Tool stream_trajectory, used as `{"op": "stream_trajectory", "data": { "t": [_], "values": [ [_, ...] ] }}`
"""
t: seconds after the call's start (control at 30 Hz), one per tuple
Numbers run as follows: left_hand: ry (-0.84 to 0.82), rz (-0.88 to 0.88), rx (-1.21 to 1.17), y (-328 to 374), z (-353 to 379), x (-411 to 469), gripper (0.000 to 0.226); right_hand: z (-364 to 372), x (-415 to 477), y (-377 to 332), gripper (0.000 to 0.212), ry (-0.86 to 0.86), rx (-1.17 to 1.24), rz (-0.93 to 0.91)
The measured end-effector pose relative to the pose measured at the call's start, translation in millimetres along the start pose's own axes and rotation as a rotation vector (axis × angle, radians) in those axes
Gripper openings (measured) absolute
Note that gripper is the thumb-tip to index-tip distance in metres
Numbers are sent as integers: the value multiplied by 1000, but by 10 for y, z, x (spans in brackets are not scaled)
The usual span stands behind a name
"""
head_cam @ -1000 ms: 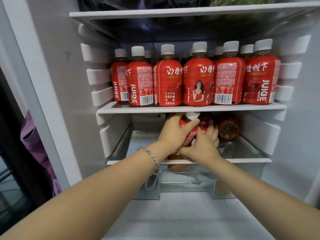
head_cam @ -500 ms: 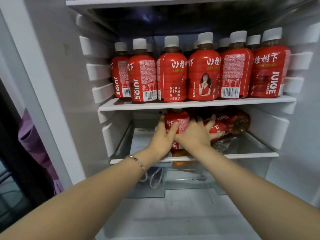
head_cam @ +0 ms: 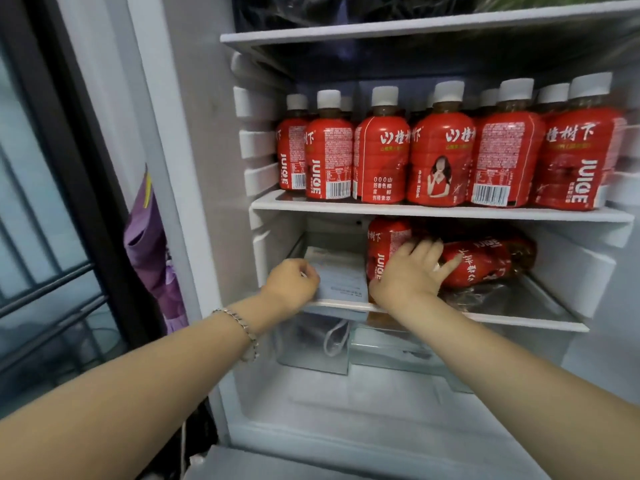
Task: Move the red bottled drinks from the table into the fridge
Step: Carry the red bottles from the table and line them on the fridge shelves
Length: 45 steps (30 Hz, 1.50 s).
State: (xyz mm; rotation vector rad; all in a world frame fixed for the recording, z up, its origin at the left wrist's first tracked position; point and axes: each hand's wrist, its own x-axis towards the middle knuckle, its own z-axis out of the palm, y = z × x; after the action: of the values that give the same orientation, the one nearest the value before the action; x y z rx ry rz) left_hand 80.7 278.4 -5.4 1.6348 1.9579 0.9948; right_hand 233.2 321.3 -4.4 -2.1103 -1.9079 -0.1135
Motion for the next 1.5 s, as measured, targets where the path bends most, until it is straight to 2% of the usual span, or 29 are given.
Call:
{"op": "stream_trajectory", "data": {
  "t": [0.03,0.13,0.2,0.27,0.3,0.43,0.5,0.67,0.77,0.93,1.07,1.1,1.2,1.33,1.5],
  "values": [
    [-22,-43,-28,-14,-52,-89,23,2,-108,9,83,46,50,-60],
    [-41,-167,15,-108,-184,-475,19,70,-483,-58,66,119,172,-388],
    [-4,-285,20,-212,-223,-797,15,102,-732,-144,49,11,254,-621],
    [72,-417,20,-368,-301,-1232,14,124,-1029,-293,30,-183,298,-836],
    [67,-437,49,-390,-317,-1275,16,120,-1062,-319,25,-251,289,-879],
    [245,-683,120,-688,-525,-2350,24,118,-1897,-666,23,-575,100,-1287],
    [278,-784,138,-778,-584,-2854,25,105,-2324,-818,29,-667,29,-1447],
    [578,-1066,229,-823,-744,-4558,23,-152,-3895,-960,32,-721,-33,-1837],
    [711,-1231,234,-761,-709,-5546,20,-315,-4793,-803,30,-676,-69,-2031],
    [939,-1531,257,-240,-298,-7532,13,-773,-6447,-33,31,-586,-65,-2414],
    [1129,-1678,225,379,248,-8903,19,-1184,-7590,846,32,-590,14,-2613],
    [1158,-1689,226,414,273,-8978,20,-1214,-7632,894,31,-584,27,-2629],
    [1305,-1872,219,1141,920,-10163,19,-1526,-8683,1869,27,-624,37,-2805],
    [1502,-2019,166,1843,1617,-11298,14,-1868,-9703,2891,22,-634,56,-3003],
    [1674,-2152,172,2534,2241,-12231,11,-2174,-10607,3904,23,-745,47,-3136]
  ]
}}
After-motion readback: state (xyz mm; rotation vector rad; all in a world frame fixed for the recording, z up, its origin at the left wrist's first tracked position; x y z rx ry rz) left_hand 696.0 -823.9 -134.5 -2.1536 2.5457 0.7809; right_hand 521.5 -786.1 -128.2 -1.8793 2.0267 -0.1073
